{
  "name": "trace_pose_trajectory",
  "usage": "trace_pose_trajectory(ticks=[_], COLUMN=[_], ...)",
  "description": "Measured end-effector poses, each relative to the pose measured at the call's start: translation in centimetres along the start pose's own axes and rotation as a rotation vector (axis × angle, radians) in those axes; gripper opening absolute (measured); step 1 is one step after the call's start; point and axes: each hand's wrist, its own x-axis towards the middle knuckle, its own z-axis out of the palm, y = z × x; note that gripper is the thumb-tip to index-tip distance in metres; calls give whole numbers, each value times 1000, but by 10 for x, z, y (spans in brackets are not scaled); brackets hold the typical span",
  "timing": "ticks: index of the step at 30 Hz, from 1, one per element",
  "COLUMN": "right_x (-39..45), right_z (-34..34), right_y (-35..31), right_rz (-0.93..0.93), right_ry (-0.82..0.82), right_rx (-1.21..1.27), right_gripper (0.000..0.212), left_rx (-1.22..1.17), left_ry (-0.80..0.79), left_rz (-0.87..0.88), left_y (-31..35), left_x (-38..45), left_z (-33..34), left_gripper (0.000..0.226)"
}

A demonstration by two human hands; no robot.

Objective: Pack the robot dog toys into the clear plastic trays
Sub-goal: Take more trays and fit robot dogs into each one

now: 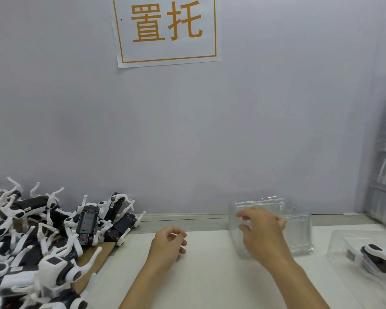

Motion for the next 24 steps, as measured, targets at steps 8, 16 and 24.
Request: trace_pose_trajectory(ticks=[8,16,24], right_x=[-19,-14,-15], right_z=[6,-11,-15], right_y=[-54,-66,-71], right_rz=[-196,-148,-171], right_ry=[-75,70,84], right_rx=[500,660,629], right_gripper=[39,40,47], left_rx=[-75,-261,-465], left_ry=[-135,-96,-72], left_rz=[-62,-204,-40], left_y=[0,6,33], left_x=[3,1,-5], left_z=[13,12,10], left_gripper=[24,33,34])
